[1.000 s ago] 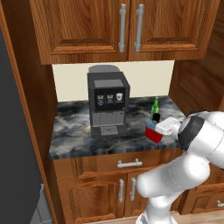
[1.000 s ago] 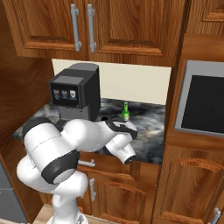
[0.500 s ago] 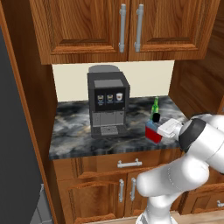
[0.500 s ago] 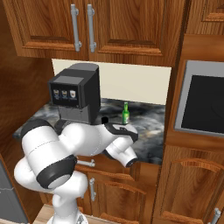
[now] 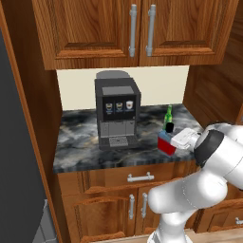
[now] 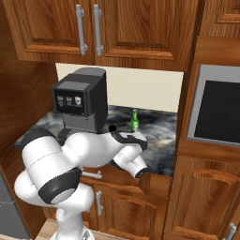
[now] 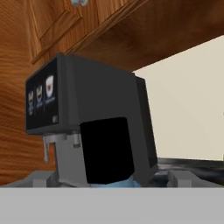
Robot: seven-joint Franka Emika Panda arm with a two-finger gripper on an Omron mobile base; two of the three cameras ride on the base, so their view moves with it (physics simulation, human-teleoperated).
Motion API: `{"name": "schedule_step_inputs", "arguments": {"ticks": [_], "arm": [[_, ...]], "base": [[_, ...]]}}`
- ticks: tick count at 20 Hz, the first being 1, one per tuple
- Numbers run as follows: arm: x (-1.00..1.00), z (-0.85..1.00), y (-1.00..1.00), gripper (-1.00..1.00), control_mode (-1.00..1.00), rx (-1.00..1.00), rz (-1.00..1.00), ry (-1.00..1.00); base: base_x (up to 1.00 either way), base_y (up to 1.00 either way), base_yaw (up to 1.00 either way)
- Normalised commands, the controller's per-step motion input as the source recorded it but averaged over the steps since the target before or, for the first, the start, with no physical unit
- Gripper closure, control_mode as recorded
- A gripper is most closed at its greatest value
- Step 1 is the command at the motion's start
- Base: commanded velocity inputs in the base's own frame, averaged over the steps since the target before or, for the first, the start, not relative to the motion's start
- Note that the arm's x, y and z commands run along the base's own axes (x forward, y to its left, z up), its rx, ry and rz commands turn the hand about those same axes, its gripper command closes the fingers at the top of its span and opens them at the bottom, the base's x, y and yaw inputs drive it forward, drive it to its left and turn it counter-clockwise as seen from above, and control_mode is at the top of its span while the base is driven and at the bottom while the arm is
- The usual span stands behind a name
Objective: Place the liquor and beer on the top shelf of the fridge to keep them out of children's reach, and place the sweet potato on lower shelves for easy access.
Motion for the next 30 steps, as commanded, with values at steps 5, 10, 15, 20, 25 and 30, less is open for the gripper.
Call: {"name": "schedule_step_inputs", "arguments": {"ticks": [5,10,15,20,25,30], "arm": [[0.02,0.01,0.00,-1.00,-1.00,-0.05,0.00,0.01],[0.09,0.15,0.00,-1.00,-1.00,-0.03,0.00,0.01],[0.06,0.10,0.02,-1.00,-1.00,-0.01,0.00,0.00],[0.05,-0.02,0.13,-1.00,-1.00,0.00,0.00,0.03],[0.13,-0.01,0.20,-1.00,-1.00,0.00,0.00,0.02],[0.15,-0.01,0.04,-1.00,-1.00,0.00,0.00,0.03]], "base": [[0.00,0.00,0.00],[0.00,0.00,0.00],[0.00,0.00,0.00],[0.00,0.00,0.00],[0.00,0.00,0.00],[0.00,0.00,0.00]]}}
